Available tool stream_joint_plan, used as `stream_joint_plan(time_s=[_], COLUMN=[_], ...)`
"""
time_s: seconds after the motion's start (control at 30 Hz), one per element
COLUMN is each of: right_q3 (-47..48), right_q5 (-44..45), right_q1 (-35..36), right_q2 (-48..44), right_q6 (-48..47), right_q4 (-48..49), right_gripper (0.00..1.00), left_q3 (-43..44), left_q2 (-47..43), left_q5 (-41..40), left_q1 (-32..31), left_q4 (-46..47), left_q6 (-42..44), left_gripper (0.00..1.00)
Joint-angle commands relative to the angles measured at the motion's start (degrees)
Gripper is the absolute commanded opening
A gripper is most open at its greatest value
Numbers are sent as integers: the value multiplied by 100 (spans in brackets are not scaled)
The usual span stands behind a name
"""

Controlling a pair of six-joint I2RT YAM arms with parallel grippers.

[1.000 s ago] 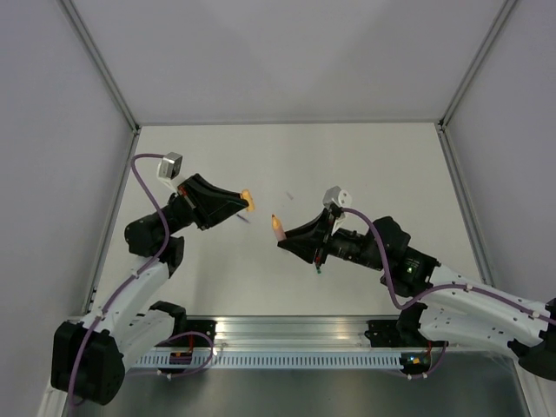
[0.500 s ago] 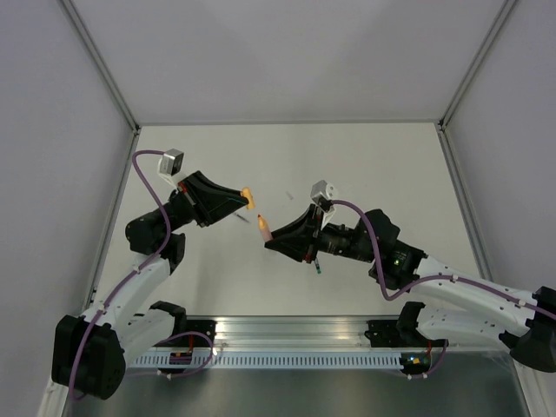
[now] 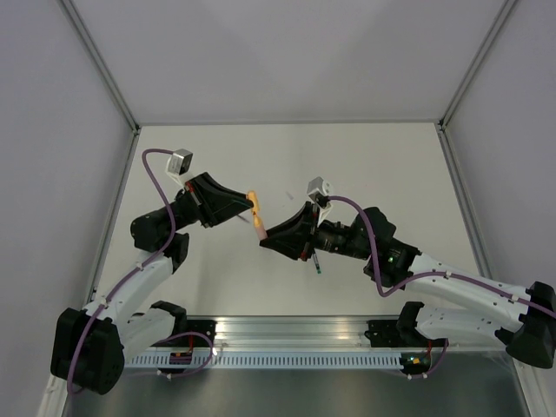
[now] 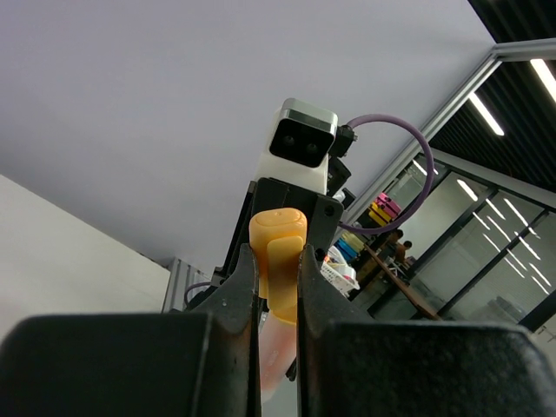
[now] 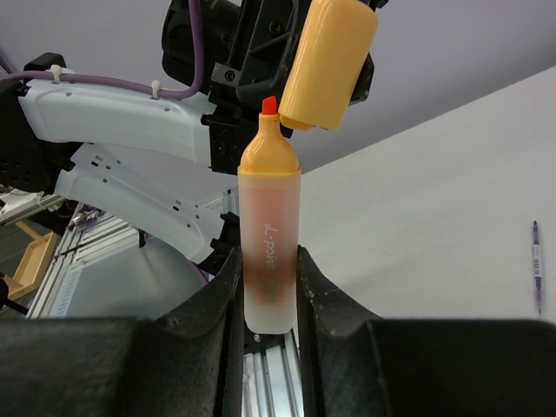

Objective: Insert the pens into the pen caps

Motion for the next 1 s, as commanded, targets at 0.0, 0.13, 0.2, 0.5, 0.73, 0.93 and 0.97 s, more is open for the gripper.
stream_joint_plan(time_s=[0.0, 0.13, 0.2, 0.5, 0.73, 0.93, 0.97], right_q3=[175, 166, 175, 113, 113, 131, 131], right_q5=[-48, -4, -65, -532, -628, -523, -523], right_q1=[28, 37, 37, 37, 37, 28, 28], right_q2=[-55, -90, -64, 155, 173, 103, 85], right_q6=[84, 93, 136, 277, 295, 269, 277], right_q4=[368, 377, 403, 518, 544, 518, 518], right_gripper=[0, 0, 0, 0, 0, 0, 0], left_q3=[-24, -50, -15, 319, 460, 486, 486], left_q2=[-7, -104, -122, -16, -51, -165, -166], left_q5=[133, 160, 160, -7, -7, 45, 45], left_q1=[-33, -33, -33, -33, -33, -33, -33], left_q4=[2073, 2082, 2082, 2082, 2082, 2082, 2082], left_q6=[-230, -213, -265, -362, -397, -362, -353], left_gripper=[2, 2, 2, 2, 2, 2, 2])
